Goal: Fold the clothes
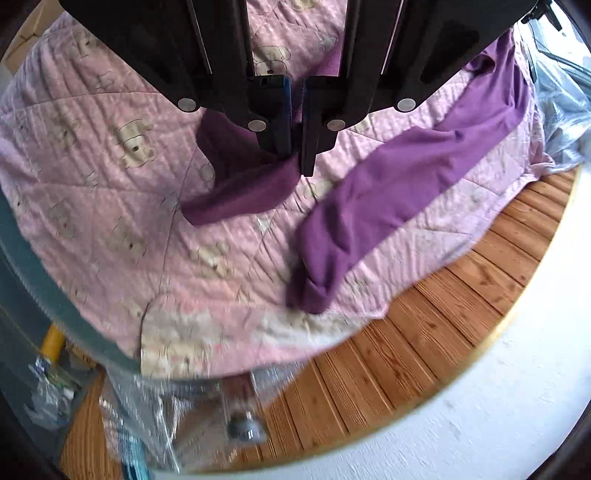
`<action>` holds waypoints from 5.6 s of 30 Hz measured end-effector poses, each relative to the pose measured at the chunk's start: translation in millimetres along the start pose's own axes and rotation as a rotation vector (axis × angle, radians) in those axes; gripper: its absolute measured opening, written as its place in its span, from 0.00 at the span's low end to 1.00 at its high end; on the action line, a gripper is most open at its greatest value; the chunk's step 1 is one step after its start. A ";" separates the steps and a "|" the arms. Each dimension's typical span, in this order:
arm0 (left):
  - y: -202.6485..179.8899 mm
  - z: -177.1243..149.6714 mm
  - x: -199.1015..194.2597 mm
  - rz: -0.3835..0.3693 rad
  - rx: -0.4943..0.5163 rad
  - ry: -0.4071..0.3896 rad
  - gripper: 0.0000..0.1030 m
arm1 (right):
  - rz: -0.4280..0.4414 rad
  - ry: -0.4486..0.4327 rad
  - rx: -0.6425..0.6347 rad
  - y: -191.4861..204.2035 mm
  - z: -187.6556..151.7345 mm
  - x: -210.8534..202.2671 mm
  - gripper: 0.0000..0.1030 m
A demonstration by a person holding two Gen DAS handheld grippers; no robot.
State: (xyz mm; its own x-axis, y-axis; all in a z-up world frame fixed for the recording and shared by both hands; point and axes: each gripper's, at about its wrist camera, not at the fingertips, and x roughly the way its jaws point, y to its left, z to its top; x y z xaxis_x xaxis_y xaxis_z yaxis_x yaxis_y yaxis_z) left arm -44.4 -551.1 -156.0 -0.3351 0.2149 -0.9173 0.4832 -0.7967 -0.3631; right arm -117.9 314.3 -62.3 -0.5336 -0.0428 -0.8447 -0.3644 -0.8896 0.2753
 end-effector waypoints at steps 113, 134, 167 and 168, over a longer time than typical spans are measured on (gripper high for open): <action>-81.2 115.6 122.7 0.172 0.212 -0.072 0.41 | -0.050 0.167 -0.129 4.8 39.1 158.6 0.65; -97.1 86.9 106.0 0.136 0.200 -0.020 0.41 | 0.018 -0.040 -0.230 45.6 53.9 168.2 0.65; -121.3 96.1 81.3 0.152 0.332 -0.054 0.49 | -0.105 0.094 -0.464 104.8 53.5 155.2 0.47; -124.1 97.0 85.8 0.143 0.343 -0.043 0.49 | -0.069 0.125 -0.519 123.8 44.1 162.3 0.47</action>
State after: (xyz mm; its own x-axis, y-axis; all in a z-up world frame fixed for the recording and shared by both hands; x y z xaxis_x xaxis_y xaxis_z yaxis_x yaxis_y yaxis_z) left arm -211.6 -488.6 -173.8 -0.3210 0.0696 -0.9445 0.2305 -0.9616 -0.1492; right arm -283.3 217.2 -145.0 -0.4155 -0.0021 -0.9096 0.0468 -0.9987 -0.0191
